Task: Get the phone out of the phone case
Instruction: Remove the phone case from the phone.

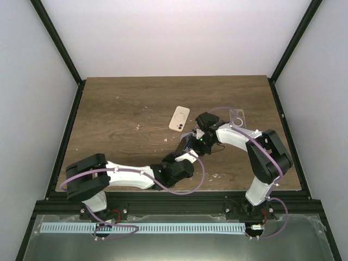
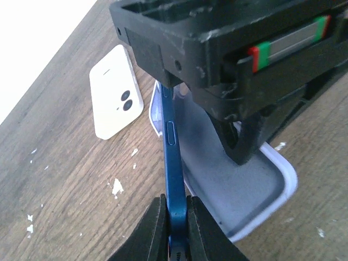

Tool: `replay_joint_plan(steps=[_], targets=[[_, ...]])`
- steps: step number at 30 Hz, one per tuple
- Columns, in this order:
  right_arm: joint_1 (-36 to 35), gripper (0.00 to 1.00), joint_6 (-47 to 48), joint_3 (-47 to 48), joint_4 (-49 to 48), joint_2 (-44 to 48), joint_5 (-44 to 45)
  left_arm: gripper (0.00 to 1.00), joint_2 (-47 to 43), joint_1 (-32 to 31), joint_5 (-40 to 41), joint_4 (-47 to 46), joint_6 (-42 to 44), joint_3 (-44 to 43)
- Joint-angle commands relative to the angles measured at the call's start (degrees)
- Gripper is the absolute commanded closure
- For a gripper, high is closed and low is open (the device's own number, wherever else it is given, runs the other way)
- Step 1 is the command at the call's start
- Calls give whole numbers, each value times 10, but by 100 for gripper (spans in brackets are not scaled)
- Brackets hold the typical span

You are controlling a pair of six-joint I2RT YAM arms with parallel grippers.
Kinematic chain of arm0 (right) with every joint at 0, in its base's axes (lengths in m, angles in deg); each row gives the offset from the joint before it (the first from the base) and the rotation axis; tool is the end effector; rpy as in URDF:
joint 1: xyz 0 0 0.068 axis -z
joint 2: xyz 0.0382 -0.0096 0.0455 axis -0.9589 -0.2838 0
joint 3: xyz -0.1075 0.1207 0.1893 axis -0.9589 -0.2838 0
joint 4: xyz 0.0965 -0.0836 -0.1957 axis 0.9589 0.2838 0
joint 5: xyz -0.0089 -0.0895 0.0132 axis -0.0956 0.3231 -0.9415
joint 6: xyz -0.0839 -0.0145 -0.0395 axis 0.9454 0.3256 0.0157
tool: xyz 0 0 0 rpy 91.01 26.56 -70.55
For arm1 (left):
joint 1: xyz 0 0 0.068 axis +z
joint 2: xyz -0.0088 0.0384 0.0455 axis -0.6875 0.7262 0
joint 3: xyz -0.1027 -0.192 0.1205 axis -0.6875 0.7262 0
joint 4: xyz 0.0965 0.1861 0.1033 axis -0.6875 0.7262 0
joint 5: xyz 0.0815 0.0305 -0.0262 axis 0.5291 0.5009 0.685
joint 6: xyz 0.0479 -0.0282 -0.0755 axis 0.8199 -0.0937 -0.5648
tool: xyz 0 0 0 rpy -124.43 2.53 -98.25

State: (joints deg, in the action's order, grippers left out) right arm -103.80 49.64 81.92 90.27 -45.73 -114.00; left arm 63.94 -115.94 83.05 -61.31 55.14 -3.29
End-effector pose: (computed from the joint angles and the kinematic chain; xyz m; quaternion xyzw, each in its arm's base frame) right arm 0.2379 0.1829 0.1123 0.0058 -0.9638 -0.2664 0.0039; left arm 0.1515 -0.2858 0.1328 0.4104 0.7690 0.0833 0.4831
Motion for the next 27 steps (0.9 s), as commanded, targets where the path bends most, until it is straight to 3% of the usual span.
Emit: replay_joint_plan(steps=[1,7,16,20,25,27], targets=[[15,99,-1,21,-17,-12,73,100,-31,-22,-25,9,-30,-8],[20,99,25,17,-37,9,86,100,-97,-31,15,74,-73,-11],[39,99,119,-15,-75,172,91,100,-244,-32,60,104,-105,41],[106,99,161,-25,-67,235,92,100,-285,-32,30,25,-65,89],[178,99,304,7,-37,284,150,100,-252,-32,22,48,-54,74],[229,99,377,11,-28,298,116,100,-253,-33,15,35,-51,84]])
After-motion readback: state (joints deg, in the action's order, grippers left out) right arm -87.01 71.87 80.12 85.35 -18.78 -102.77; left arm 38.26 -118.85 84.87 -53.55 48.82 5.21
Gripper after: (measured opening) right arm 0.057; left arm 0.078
